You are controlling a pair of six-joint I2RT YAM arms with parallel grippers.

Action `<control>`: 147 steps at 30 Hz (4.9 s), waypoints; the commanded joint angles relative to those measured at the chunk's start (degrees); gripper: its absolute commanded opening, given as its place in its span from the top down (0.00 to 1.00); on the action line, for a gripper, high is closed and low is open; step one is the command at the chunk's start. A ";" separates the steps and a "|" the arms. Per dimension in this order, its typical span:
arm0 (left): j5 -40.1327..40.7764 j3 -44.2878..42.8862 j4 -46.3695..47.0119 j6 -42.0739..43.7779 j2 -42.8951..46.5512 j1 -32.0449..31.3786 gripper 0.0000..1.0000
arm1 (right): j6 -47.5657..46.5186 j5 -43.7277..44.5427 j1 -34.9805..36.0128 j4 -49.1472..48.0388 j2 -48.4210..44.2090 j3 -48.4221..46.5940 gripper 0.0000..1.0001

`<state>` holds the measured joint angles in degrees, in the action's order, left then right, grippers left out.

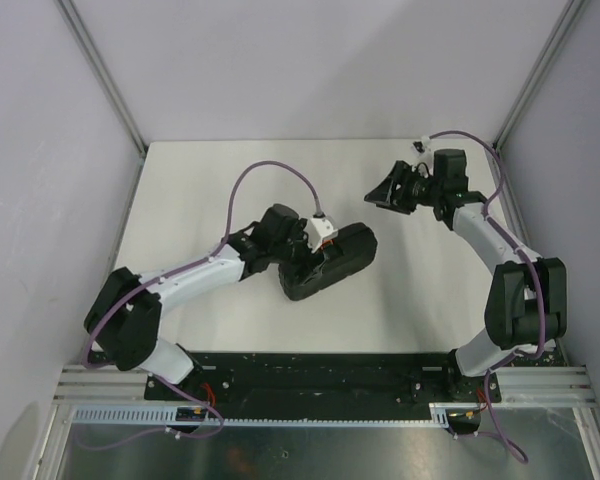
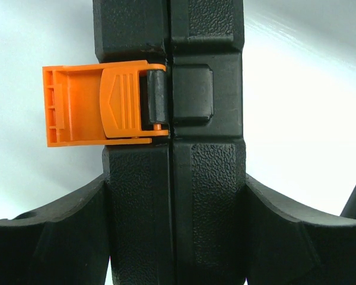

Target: Pack the tool kit

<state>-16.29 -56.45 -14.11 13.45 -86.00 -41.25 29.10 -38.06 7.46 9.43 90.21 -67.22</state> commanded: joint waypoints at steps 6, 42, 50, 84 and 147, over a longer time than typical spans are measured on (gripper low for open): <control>6.35 6.59 1.80 16.68 2.21 -3.96 1.00 | -3.19 -8.26 4.95 3.23 4.29 -3.18 0.62; 11.49 14.70 9.80 23.68 7.75 -5.32 1.00 | -32.40 -20.50 19.47 41.01 3.11 -10.77 0.88; 11.22 15.50 10.01 23.87 8.57 -5.16 1.00 | -27.13 -12.28 18.43 38.79 1.52 -6.44 0.89; 10.33 15.46 10.48 23.13 7.85 -4.80 1.00 | -16.14 -1.76 22.41 31.53 0.18 -4.15 0.90; 3.24 15.62 8.69 20.88 10.30 -3.11 1.00 | -6.08 7.84 24.33 5.02 -5.74 0.95 0.93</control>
<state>-10.76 -42.13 -0.69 32.88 -76.55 -43.64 22.33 -31.97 32.38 22.09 86.52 -65.47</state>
